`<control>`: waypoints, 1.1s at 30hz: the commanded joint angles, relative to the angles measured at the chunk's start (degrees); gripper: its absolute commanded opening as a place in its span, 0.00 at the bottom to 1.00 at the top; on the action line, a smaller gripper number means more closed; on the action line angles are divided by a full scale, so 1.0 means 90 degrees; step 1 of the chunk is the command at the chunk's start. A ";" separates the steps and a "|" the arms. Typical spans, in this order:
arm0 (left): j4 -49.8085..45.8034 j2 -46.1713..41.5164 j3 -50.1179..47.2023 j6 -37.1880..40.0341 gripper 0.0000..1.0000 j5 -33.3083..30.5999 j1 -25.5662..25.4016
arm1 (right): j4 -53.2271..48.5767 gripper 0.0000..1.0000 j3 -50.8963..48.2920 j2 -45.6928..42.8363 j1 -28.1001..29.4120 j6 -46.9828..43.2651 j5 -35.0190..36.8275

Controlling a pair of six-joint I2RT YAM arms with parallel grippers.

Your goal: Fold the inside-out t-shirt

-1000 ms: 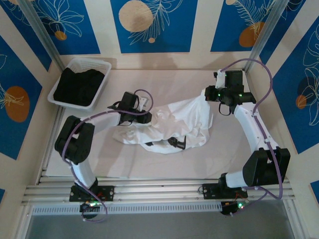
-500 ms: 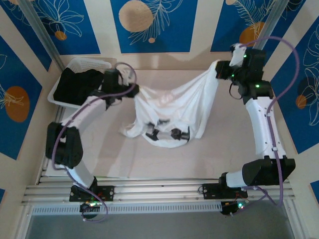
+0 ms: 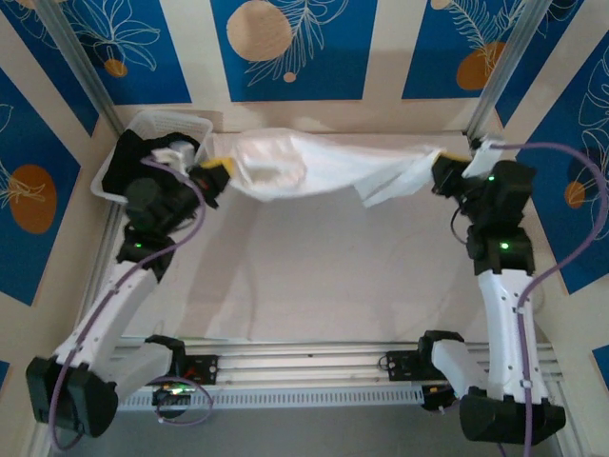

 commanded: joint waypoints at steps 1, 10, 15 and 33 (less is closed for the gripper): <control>0.0071 0.0316 -0.0765 -0.0330 0.00 0.0441 -0.0483 | -0.0032 0.26 -0.0961 0.0412 0.0235 0.0297 0.0204; -0.0282 0.0321 -0.1264 -0.0148 0.00 0.0301 -0.1155 | 0.0660 0.46 -0.1847 0.1158 0.2951 -0.0265 0.0821; -0.0812 0.0084 -0.1166 0.0087 0.00 0.0046 -0.1155 | 0.1572 0.47 -0.1811 0.2363 0.4766 -0.0147 0.0296; -0.1463 -0.0164 -0.1148 0.0438 0.00 -0.0301 -0.1155 | 0.2429 0.29 -0.1272 0.4263 0.5579 -0.0636 0.1173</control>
